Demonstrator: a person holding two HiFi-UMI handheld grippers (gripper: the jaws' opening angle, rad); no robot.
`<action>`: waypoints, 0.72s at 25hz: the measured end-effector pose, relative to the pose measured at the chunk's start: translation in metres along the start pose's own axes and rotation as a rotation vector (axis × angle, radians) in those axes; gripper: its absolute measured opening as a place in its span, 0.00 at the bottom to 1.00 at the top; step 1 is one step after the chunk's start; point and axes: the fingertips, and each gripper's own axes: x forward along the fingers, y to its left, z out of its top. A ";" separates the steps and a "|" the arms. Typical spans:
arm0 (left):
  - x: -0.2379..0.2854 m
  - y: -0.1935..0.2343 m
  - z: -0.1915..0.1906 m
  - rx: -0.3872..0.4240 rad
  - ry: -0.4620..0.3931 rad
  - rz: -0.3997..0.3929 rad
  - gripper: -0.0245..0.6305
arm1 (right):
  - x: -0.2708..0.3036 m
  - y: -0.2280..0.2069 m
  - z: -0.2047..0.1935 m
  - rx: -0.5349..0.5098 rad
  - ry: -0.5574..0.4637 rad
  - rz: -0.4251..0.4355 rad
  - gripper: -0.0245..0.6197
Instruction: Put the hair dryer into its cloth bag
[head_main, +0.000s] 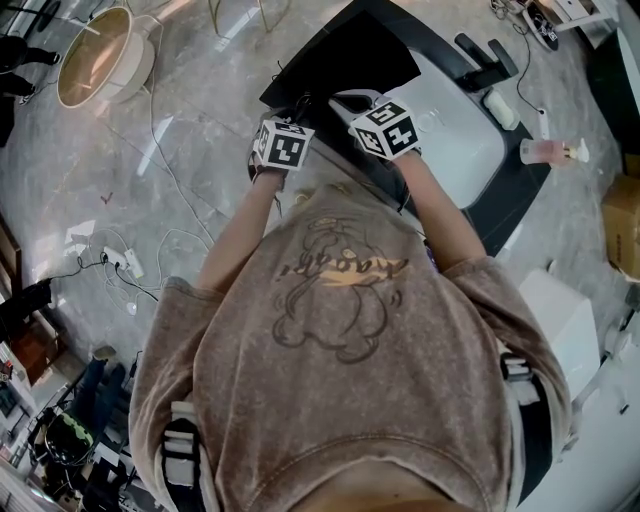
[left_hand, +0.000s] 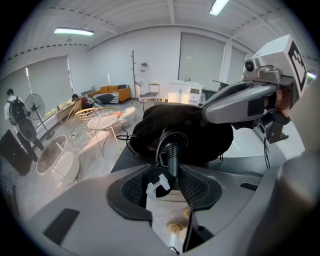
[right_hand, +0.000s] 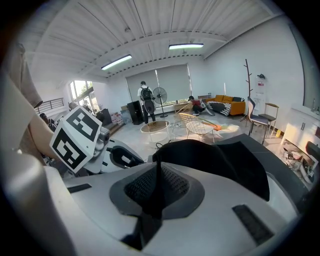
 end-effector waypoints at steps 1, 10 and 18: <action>0.001 0.000 0.001 -0.002 0.000 -0.001 0.31 | 0.000 0.001 0.001 0.000 -0.002 0.001 0.07; 0.020 -0.003 0.020 -0.013 -0.026 -0.002 0.31 | -0.005 0.001 0.011 0.032 -0.035 0.015 0.07; 0.033 -0.005 0.040 -0.008 -0.047 -0.018 0.31 | -0.007 -0.006 0.014 0.072 -0.053 0.006 0.07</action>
